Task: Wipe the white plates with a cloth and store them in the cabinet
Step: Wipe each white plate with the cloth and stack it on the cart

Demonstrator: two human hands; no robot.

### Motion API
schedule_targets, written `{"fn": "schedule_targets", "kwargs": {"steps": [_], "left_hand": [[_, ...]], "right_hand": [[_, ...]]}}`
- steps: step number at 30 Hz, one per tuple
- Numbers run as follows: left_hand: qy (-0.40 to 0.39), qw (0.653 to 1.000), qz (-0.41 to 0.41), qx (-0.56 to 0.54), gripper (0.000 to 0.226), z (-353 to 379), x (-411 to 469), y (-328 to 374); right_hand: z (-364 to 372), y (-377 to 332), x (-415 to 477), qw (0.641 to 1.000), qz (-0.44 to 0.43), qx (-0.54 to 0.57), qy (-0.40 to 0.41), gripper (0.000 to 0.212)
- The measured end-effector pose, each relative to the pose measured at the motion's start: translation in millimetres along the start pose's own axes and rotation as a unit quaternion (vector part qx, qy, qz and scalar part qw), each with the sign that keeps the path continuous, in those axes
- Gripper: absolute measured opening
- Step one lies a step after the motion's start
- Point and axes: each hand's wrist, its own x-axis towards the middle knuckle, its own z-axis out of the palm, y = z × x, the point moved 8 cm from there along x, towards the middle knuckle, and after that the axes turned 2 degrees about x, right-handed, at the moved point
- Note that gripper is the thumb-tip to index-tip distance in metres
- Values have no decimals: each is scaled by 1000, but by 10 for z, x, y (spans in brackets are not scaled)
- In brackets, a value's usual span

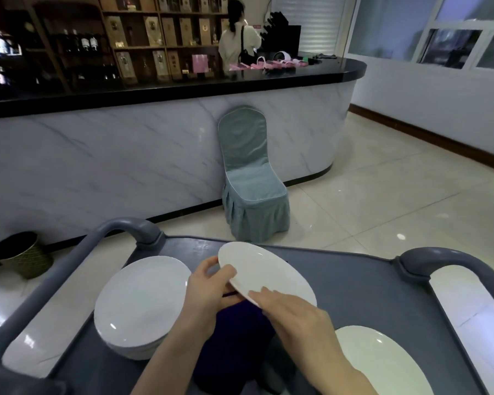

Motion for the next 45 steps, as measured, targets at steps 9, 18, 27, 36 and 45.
{"fn": "schedule_targets", "kwargs": {"steps": [9,18,27,36,45], "left_hand": [[63,997,-10,-39,29,-969,163,-79],[122,981,71,134,25,-1636,301,23],[165,940,59,294,25,-2418,471,64],[212,918,59,331,38,-2799,481,-34],[232,918,35,320,45,-2806,429,-121]], "right_hand": [[465,592,212,921,358,149,-30,56],[1269,472,331,760,513,399,3,46],[1915,75,591,789,488,372,-22,49],[2267,-114,621,810,469,348,-55,46],[2251,-98,591,824,460,327,-54,46]]}}
